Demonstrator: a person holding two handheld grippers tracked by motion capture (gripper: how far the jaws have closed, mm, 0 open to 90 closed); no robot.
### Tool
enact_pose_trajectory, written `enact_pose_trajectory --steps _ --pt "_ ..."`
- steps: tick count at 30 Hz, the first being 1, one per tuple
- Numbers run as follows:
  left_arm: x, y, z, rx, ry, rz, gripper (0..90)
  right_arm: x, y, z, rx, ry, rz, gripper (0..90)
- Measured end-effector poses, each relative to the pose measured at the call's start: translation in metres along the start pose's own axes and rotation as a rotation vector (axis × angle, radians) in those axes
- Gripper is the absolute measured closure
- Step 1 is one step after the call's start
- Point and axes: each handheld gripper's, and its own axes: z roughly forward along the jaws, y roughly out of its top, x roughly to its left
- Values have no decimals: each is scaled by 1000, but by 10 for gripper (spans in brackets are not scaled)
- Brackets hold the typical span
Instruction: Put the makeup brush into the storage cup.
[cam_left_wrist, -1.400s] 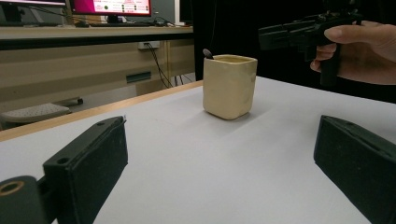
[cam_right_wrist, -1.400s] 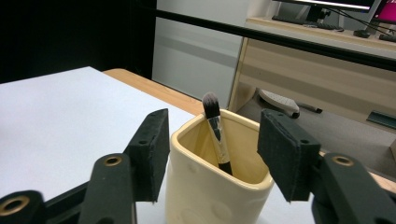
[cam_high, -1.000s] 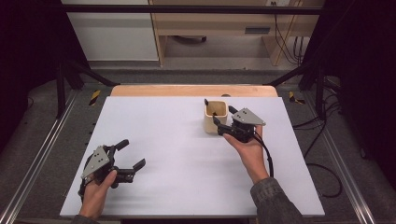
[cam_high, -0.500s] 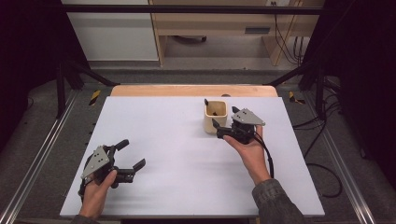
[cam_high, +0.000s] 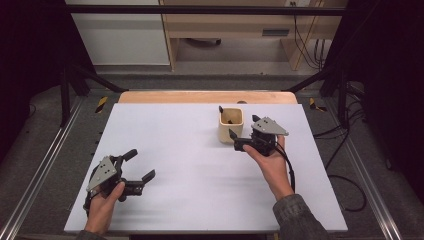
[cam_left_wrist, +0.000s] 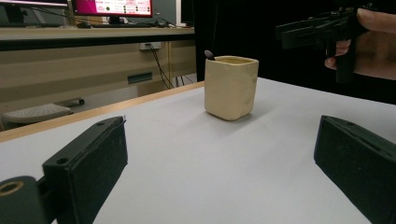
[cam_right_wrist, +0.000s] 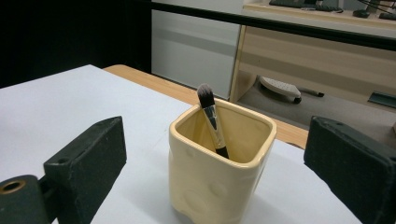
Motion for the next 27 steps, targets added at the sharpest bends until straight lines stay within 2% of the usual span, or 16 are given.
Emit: enact_pose_trajectory --steps 12,27 --pt "1 0 -1 -3 4 2 24 -5 1 -13 -4 1 -21 60" --pt "1 2 -4 -7 9 12 22 -16 -4 -35 -17 6 15 62"
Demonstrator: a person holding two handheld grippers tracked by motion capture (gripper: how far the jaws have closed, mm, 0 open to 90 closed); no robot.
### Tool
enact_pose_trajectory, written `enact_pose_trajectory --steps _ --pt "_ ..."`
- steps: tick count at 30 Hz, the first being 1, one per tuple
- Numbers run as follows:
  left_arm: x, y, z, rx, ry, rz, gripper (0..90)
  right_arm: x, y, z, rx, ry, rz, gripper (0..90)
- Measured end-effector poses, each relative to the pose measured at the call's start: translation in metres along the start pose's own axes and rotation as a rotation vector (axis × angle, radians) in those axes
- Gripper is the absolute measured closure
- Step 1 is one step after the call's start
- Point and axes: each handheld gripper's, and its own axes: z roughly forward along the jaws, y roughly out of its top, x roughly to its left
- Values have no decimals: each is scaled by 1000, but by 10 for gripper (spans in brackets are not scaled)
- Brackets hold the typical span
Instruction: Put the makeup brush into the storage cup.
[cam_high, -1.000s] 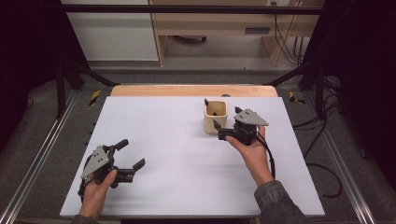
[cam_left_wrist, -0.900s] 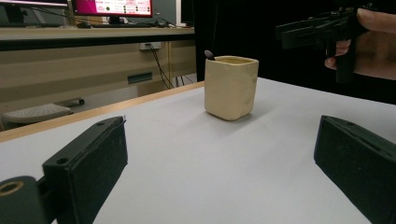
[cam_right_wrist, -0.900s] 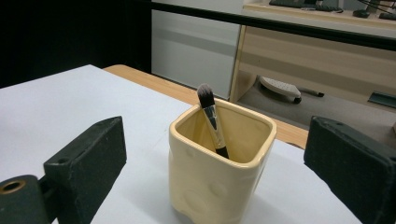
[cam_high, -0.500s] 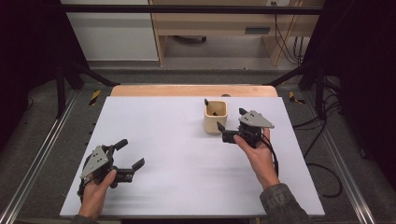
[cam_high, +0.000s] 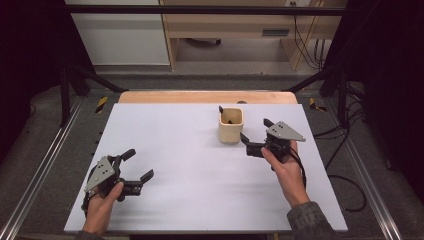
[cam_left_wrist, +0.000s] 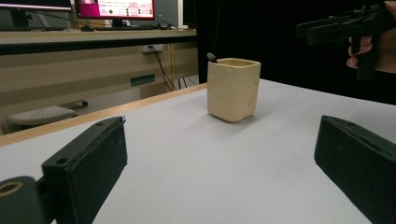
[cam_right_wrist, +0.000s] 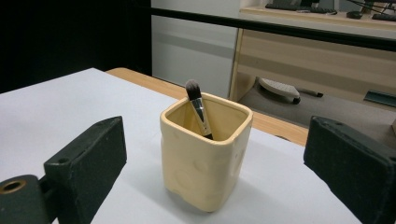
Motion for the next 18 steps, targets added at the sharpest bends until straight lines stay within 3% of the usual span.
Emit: enact_pose_trajectory --steps 18 --pt "3 2 -5 -15 17 2 21 -7 -7 -24 -27 15 -20 57"
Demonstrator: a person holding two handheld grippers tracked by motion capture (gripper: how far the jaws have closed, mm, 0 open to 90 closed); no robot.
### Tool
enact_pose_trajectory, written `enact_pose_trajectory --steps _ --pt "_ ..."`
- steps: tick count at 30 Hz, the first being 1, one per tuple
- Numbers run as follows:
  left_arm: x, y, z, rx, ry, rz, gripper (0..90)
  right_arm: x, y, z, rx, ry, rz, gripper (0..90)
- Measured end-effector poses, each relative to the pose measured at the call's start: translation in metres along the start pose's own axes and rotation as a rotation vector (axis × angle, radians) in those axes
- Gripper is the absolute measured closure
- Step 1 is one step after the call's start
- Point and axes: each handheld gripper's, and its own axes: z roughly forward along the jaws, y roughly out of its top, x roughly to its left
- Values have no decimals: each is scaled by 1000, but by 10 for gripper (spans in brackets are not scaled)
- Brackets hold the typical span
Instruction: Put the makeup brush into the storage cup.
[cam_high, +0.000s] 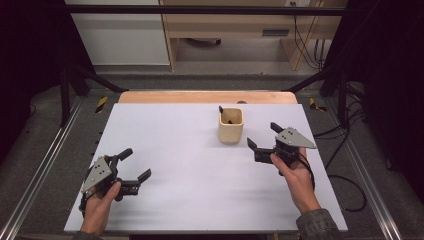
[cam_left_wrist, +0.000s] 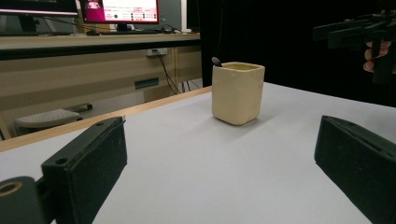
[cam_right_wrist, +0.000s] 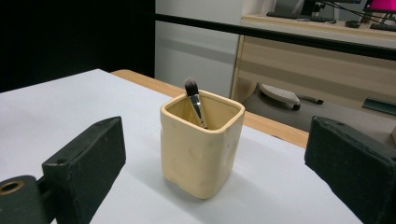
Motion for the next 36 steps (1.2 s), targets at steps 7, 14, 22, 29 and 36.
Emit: enact_pose_trajectory --steps 7,14,22,29,36 --pt "0 0 -1 -4 -3 5 21 -6 -3 -11 -18 -9 -10 65" --pt "2 0 -2 3 0 8 20 -12 -12 -23 -27 -2 -17 67" --pt "2 1 -4 -3 4 10 20 -19 -22 -37 -36 -24 9 48" --pt "3 1 -6 -3 9 21 15 -24 -31 -50 -41 -29 18 45" --pt "5 2 -8 -5 11 19 14 -28 -39 -58 -31 -26 26 34"
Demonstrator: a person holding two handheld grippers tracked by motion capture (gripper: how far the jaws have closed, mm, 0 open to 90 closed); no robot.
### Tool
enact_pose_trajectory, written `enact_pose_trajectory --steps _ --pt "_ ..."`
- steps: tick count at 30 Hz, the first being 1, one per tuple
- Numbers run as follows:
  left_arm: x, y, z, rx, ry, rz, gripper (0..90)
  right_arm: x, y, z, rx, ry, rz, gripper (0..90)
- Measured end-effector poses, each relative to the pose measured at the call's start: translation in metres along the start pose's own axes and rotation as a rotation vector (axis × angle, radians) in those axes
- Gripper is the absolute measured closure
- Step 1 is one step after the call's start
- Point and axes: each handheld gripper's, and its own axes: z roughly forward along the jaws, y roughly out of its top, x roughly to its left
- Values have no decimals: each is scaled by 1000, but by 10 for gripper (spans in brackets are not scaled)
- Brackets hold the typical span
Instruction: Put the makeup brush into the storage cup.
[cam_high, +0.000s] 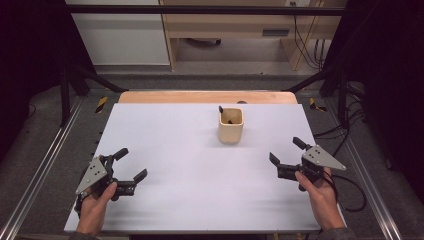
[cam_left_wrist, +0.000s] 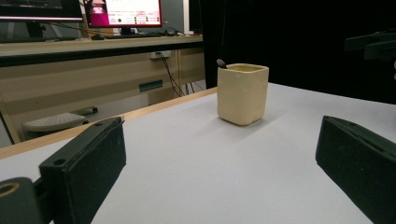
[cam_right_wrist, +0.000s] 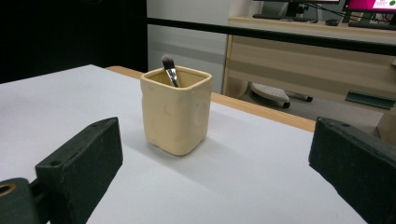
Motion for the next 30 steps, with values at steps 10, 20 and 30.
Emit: enact_pose_trajectory --steps 10,20,30 --pt "3 1 -7 -12 9 -5 11 -2 -15 -10 17 21 -6 41" --pt "5 0 -9 -8 21 2 11 -3 -26 -16 1 23 -1 40" --pt "1 -1 -7 2 6 10 11 -2 -36 -21 -9 31 -7 42"
